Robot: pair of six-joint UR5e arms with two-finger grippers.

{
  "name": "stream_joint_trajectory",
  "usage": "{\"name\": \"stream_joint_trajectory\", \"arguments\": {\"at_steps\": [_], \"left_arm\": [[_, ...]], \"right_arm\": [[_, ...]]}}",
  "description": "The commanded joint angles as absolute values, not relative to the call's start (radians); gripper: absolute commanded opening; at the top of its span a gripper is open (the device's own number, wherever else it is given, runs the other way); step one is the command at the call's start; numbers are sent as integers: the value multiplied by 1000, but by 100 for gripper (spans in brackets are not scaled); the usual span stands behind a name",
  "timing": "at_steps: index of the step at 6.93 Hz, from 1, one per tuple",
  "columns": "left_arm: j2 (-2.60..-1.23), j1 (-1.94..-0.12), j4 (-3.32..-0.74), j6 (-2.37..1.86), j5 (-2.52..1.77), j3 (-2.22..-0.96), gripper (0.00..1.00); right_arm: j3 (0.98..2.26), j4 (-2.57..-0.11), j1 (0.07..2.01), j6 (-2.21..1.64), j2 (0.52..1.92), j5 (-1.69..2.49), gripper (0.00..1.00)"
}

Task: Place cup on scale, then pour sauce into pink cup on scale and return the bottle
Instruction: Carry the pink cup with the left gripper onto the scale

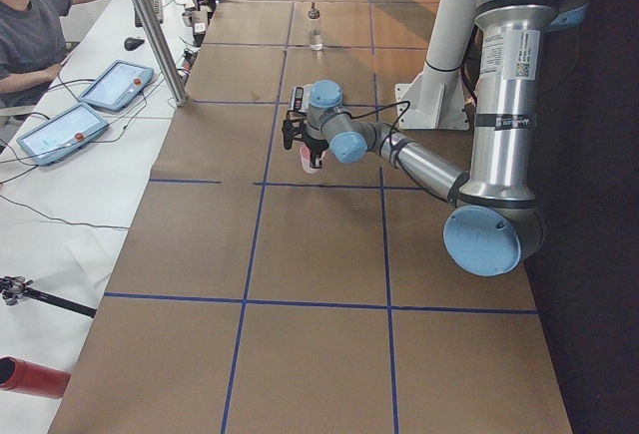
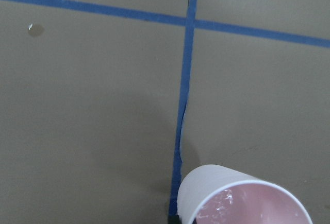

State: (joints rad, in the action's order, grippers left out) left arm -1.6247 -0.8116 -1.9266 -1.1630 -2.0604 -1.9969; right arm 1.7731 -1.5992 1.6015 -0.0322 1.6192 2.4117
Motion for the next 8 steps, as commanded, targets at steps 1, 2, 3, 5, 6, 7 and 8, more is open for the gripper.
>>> {"name": "stream_joint_trajectory", "arguments": {"at_steps": [1,2,3,5,6,7,8], "left_arm": [[-1934,-813,-1530,-1184,-2057,-2033,0],[-2059,-766,-1452,-1321,-2056,-2020,0],[-2139,-667,-1453,-1450,-2046,-1967,0],[-2277,-554,-1456,-1606,-1970,-1851,0],[-2325,-551,-1471,-1617,-1965,-1773,0],[-2329,-551,-1485,-1618,-1965,-1757,0],[-2342,-551,-1492,-1617,-1965,-1725,0]], "right_arm": [[1773,-1600,1601,-32,1618,2413,100],[1772,-1601,1601,-32,1620,2421,100],[1772,-1598,1600,-31,1621,2430,100],[1767,-1598,1595,-31,1620,2428,100],[1766,-1597,1595,-32,1620,2431,100],[1767,-1597,1595,-32,1620,2440,100],[1769,-1598,1595,-32,1620,2448,100]]}}
